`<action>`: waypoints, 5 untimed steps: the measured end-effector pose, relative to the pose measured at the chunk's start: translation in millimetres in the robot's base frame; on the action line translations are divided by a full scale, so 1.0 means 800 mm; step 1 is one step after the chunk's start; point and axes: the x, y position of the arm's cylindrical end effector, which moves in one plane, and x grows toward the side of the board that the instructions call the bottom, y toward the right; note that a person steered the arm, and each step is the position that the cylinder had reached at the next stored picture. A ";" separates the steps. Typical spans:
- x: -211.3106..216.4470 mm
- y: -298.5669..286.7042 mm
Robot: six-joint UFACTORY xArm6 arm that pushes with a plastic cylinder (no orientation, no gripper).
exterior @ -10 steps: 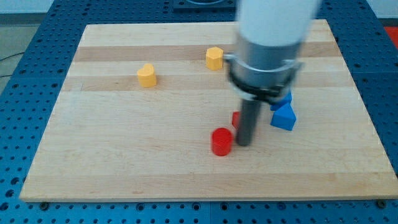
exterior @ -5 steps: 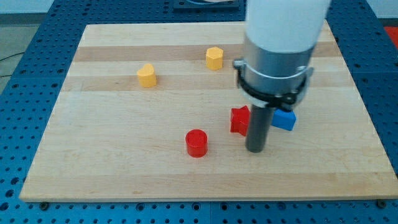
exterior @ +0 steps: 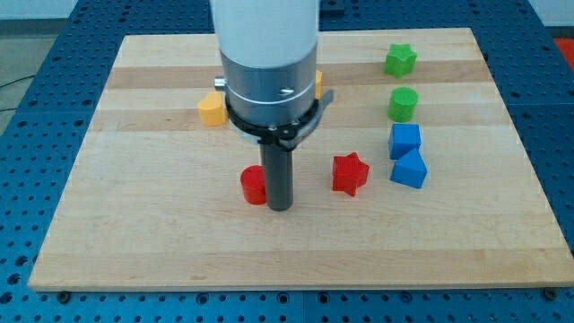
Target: Push the red circle towards the left side of the red star
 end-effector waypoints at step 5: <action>-0.020 -0.057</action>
